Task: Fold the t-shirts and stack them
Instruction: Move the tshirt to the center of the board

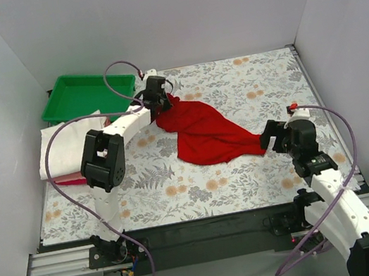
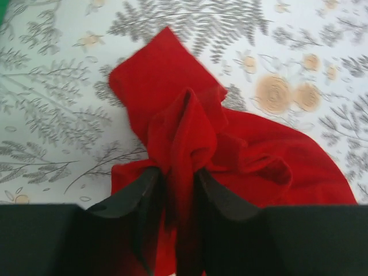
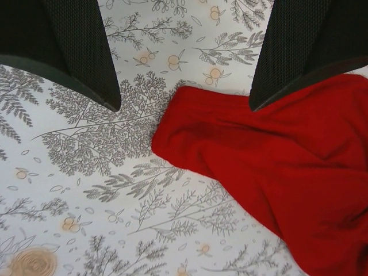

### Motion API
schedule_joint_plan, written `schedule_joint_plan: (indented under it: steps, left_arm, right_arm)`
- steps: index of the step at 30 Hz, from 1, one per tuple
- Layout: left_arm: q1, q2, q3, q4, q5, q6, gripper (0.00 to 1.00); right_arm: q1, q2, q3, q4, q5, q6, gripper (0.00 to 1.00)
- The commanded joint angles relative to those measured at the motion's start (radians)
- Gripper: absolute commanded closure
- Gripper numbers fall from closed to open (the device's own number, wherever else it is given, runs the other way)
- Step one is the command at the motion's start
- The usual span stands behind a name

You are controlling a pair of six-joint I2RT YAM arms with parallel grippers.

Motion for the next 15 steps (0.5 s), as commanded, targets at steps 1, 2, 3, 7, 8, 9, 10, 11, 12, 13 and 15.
schedule_joint_plan:
  steps: [1,2,3,7,8,9,10,11,12,13,15]
  left_arm:
    - [0.036,-0.025,0.042,-0.022,-0.101,-0.03,0.7]
    - [0.048,-0.013,0.051,-0.033,-0.101,-0.031,0.56]
    - [0.052,-0.002,0.071,-0.057,-0.103,-0.036,0.28]
    - [0.062,-0.046,0.042,-0.07,-0.091,-0.047,0.13]
    - [0.063,-0.063,0.025,-0.073,-0.086,-0.053,0.13]
    - [0.062,-0.087,0.005,-0.079,-0.083,-0.064,0.12]
    - [0.062,-0.139,-0.051,-0.085,-0.066,-0.076,0.12]
    - [0.062,-0.173,-0.087,-0.087,-0.043,-0.108,0.11]
    - [0.062,-0.202,-0.127,-0.084,-0.02,-0.128,0.11]
    - [0.06,-0.265,-0.218,-0.081,0.048,-0.143,0.1]
    - [0.051,-0.318,-0.308,-0.065,0.096,-0.18,0.1]
  right_arm:
    - [-0.005,0.092,0.069,0.011,-0.076,-0.013,0.02]
    - [-0.005,0.117,0.076,0.011,-0.085,-0.014,0.02]
    - [-0.005,0.158,0.087,0.011,-0.098,-0.014,0.02]
    - [-0.005,0.232,0.121,0.006,-0.095,-0.008,0.02]
    - [-0.005,0.243,0.127,0.0,-0.084,-0.006,0.02]
    - [-0.005,0.259,0.136,-0.008,-0.055,-0.002,0.02]
    - [-0.005,0.266,0.151,-0.026,-0.037,0.007,0.02]
    - [-0.005,0.27,0.159,-0.037,-0.018,0.012,0.02]
    - [-0.005,0.281,0.164,-0.043,0.014,0.02,0.02]
    - [-0.005,0.284,0.176,-0.049,0.029,0.029,0.02]
    - [-0.006,0.293,0.185,-0.063,0.06,0.036,0.02]
